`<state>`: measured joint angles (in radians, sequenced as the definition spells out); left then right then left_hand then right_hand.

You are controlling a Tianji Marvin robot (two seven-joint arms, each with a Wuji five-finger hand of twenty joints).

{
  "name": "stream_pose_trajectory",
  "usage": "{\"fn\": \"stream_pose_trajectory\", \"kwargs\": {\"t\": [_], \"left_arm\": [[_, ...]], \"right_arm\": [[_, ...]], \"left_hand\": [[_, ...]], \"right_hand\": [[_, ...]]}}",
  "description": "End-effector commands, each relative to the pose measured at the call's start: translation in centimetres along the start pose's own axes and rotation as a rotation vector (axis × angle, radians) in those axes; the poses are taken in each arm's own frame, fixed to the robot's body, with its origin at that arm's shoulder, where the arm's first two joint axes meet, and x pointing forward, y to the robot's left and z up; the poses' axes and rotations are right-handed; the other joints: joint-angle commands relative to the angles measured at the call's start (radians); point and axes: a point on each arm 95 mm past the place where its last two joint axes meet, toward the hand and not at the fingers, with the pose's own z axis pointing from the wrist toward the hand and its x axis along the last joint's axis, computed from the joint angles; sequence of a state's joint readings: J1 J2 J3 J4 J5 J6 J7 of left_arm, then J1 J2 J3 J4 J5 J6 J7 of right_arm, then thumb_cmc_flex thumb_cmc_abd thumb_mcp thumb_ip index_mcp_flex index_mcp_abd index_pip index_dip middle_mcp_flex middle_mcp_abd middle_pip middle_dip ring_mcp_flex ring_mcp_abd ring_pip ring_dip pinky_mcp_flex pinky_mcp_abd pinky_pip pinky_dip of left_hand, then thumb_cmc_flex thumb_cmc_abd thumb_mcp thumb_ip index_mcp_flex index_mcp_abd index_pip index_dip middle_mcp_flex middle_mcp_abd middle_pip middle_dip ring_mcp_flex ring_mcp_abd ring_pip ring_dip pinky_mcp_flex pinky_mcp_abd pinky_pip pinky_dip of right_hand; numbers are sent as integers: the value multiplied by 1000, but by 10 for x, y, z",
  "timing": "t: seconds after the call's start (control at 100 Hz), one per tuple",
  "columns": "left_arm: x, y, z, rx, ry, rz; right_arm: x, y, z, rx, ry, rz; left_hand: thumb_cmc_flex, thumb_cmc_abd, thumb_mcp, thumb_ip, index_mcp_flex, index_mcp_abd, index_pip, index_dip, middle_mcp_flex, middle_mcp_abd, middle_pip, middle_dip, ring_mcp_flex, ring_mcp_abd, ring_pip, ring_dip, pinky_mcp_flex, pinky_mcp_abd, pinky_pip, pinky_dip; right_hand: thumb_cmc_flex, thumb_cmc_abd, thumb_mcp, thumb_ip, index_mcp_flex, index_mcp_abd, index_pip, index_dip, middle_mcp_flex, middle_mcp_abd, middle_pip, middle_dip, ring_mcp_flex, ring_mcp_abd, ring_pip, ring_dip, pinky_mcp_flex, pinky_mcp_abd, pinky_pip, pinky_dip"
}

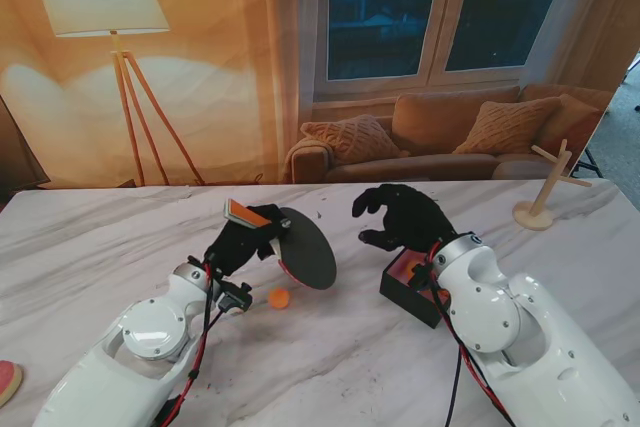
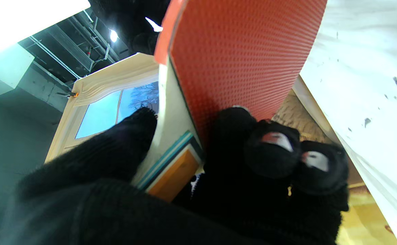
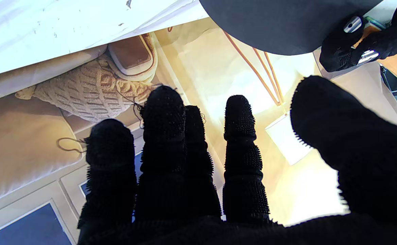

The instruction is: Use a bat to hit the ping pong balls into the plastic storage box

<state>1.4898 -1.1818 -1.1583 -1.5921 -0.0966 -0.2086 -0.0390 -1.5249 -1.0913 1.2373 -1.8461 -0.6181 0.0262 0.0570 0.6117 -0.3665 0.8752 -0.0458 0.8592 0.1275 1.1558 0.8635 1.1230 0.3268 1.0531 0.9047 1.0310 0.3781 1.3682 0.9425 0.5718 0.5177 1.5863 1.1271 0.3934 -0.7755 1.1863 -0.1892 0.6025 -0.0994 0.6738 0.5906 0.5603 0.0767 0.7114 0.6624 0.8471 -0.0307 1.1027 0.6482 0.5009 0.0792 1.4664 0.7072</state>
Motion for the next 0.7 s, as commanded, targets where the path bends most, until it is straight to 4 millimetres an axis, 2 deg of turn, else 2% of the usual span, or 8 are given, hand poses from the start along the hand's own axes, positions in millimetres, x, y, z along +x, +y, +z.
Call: {"fn": "stream_pose_trajectory", "kwargs": {"t": [0.0, 0.4, 0.69], "left_arm": [[0, -6, -6, -8, -6, 19], [3, -40, -32, 92, -11, 134], [7, -61, -52, 179, 2, 207]], "right_arm": [[1, -8, 1, 26, -8, 15], [9, -31, 9, 87, -10, 47], [16, -52, 17, 148, -5, 65]], "left_hand": [[-15, 42, 47, 25, 67, 31, 97, 18, 40, -55, 12, 11, 57, 30, 56, 3, 17, -91, 32, -17], [-17, 44, 47, 29, 71, 29, 97, 22, 43, -57, 16, 8, 63, 26, 63, -7, 26, -91, 41, -26], [-18, 46, 47, 30, 70, 28, 96, 23, 45, -59, 17, 6, 65, 24, 66, -11, 29, -91, 45, -31]], "right_hand": [[-14, 3, 3, 42, -18, 12, -10, 9, -18, -10, 10, -13, -29, -4, -13, 9, -10, 5, -3, 19], [-11, 3, 8, 41, -19, 22, -3, 10, -13, -6, 20, -11, -36, -3, -20, 6, -18, 4, -8, 20], [-14, 8, 11, 41, 19, 25, 22, 17, 2, 3, 48, 3, -29, -3, -14, 6, -12, 4, 0, 22]]}}
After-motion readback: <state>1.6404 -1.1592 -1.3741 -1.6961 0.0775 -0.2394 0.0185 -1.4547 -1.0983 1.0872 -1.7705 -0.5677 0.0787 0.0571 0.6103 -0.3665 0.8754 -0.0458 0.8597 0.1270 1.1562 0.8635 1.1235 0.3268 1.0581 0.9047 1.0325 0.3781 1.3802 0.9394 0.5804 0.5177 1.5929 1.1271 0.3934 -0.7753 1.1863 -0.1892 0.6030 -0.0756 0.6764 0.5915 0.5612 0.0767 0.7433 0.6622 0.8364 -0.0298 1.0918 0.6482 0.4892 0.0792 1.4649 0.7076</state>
